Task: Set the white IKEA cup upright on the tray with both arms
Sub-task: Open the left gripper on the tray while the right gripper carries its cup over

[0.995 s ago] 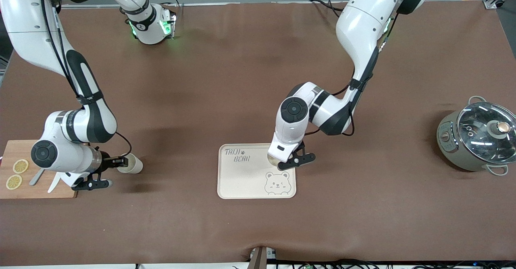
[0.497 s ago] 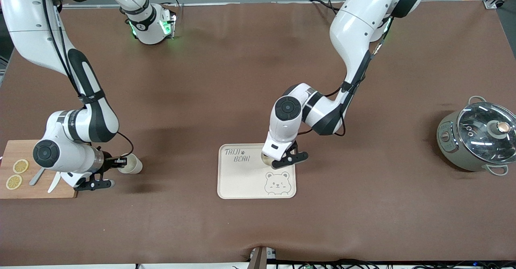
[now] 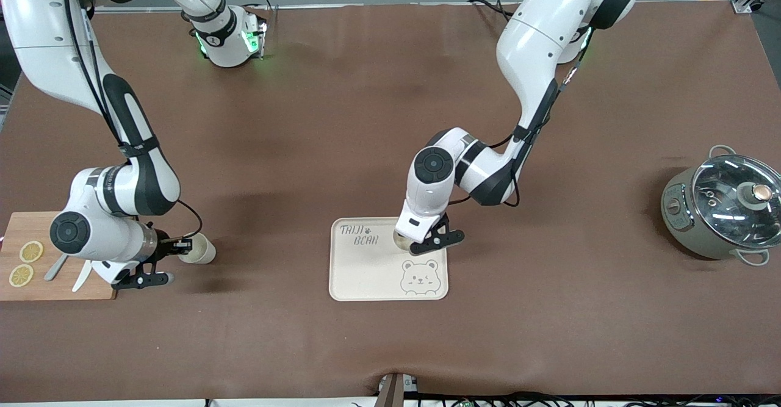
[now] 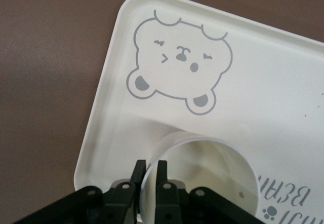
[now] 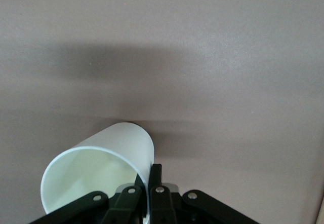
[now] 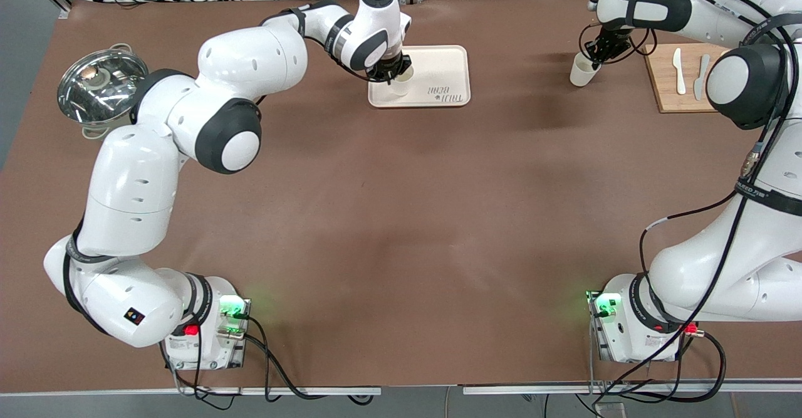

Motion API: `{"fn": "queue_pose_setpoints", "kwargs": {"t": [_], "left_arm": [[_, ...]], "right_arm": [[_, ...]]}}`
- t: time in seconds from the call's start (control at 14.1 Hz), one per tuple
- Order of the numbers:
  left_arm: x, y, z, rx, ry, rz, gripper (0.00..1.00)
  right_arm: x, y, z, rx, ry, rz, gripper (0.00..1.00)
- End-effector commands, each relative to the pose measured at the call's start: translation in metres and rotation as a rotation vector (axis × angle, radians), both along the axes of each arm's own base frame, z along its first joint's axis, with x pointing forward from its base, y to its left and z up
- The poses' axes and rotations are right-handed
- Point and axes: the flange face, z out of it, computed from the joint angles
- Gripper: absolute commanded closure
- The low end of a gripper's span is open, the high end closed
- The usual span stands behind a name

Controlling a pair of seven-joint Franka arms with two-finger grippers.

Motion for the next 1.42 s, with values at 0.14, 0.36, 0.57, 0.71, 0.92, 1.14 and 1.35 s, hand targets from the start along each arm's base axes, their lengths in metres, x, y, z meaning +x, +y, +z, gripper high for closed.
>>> {"fn": "queue_pose_setpoints", "kwargs": {"t": [0.14, 0.36, 0.57, 0.71, 0.92, 1.14, 1.35], "left_arm": [[0.004, -0.003, 0.026, 0.017, -0.043, 0.045, 0.00], [0.001, 0.007, 0.059, 0.046, 0.046, 0.084, 0.00], [0.006, 0.034, 0.139, 0.022, 0.080, 0.052, 0.00], [0.018, 0.073, 0.185, 0.000, 0.099, 0.005, 0.00], [0.041, 0.149, 0.231, -0.025, 0.120, -0.093, 0.00], [0.063, 0.232, 0.272, -0.019, 0.061, -0.202, 0.00], [0.068, 0.291, 0.297, -0.006, 0.044, -0.271, 0.00]], "right_arm": [[0.010, 0.037, 0.080, -0.009, 0.026, -0.008, 1.00], [0.006, 0.099, 0.118, 0.013, 0.031, -0.134, 1.00], [-0.003, 0.163, 0.131, 0.049, 0.026, -0.304, 1.00], [-0.006, 0.199, 0.144, 0.076, -0.001, -0.370, 1.00], [-0.009, 0.247, 0.146, 0.116, -0.069, -0.423, 1.00], [-0.011, 0.289, 0.132, 0.171, -0.116, -0.494, 1.00], [-0.012, 0.320, 0.105, 0.206, -0.157, -0.490, 1.00]]}}
